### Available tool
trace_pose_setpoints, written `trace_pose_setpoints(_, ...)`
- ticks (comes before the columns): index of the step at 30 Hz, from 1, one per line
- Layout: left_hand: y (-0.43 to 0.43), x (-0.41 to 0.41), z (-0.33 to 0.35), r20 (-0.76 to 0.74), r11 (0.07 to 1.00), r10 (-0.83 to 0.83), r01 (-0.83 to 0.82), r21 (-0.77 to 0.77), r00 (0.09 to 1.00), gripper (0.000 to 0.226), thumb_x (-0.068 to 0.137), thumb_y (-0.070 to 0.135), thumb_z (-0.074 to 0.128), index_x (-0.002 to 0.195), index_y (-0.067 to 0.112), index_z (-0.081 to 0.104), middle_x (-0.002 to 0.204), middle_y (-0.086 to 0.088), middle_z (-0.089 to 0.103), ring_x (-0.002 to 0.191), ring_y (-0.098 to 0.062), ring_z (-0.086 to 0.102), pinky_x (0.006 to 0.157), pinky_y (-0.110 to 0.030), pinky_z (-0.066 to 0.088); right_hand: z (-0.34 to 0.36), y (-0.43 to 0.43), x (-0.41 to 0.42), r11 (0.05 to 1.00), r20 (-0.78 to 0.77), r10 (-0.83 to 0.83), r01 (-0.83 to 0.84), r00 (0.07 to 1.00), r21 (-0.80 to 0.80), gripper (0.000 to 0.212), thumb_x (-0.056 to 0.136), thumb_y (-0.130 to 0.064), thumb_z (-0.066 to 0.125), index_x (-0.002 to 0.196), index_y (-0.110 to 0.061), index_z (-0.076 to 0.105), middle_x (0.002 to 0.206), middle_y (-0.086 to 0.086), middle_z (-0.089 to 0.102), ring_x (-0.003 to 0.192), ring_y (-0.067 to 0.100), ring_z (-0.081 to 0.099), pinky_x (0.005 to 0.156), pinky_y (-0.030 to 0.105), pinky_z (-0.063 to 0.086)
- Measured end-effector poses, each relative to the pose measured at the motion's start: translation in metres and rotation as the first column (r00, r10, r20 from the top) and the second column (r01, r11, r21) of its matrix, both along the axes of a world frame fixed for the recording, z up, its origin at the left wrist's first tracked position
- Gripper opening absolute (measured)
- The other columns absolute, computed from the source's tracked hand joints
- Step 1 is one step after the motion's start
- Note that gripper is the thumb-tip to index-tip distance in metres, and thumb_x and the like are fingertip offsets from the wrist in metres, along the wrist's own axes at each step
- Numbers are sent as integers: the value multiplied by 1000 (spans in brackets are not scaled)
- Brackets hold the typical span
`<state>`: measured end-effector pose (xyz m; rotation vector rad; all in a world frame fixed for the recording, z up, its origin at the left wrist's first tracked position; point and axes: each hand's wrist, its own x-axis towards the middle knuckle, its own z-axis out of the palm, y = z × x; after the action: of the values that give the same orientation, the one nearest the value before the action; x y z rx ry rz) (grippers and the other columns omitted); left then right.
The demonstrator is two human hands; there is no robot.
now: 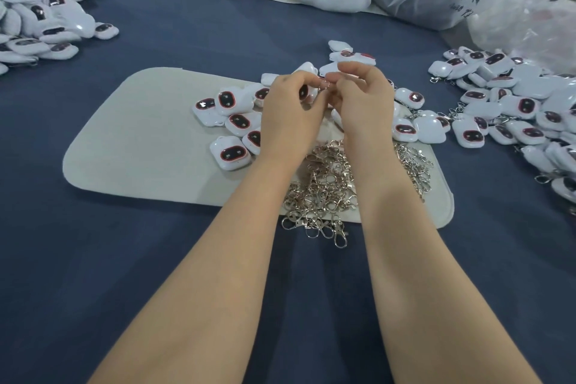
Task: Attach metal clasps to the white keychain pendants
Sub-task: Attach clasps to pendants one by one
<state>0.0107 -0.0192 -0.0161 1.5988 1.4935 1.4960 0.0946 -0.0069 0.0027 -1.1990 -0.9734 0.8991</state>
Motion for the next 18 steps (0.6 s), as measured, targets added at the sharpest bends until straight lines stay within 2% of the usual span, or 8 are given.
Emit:
trace_pose_setpoints(3,2,-1,0,-25,999,37,-37,-4,999,6,89,24,65,93,19,67,94,-1,57,80,-10,49,65,-4,33,0,-1,-1,1000,75,3,-5,997,28,33,80,10,36,89,-15,57,83,4,68,81,20,64,87,42,54)
trace_pose_setpoints(8,1,-1,1,-25,999,45,-45,7,999,12,91,23,60,93,15,68,93,-4,64,87,-15,52,70,-19,35,1,-4,-2,998,33,32,-33,999,54,30,83,12,35,93,-7,56,82,6,66,73,17,63,78,30,56)
trace_pose_setpoints(13,1,-3,1,-12,998,56,-56,20,998,17,94,13,52,92,8,68,81,4,62,68,-6,46,62,-16,34,3,-6,-3,998,35,47,-48,998,43,28,84,10,37,92,-8,56,83,8,66,70,16,66,71,25,55)
trace_pose_setpoints(16,1,-2,1,21,998,57,-57,-3,998,16,94,13,52,90,8,66,73,11,55,62,2,48,60,-9,33,1,-5,-3,1000,158,-3,-1,987,26,22,85,3,46,88,-15,59,91,8,68,71,13,66,77,33,56)
trace_pose_setpoints(18,2,-3,2,56,998,62,-62,-13,996,15,94,12,52,88,10,65,73,11,56,61,3,48,62,-11,35,0,-5,-3,999,241,-41,38,970,20,17,85,-4,54,85,-20,59,93,5,68,82,18,66,84,39,54)
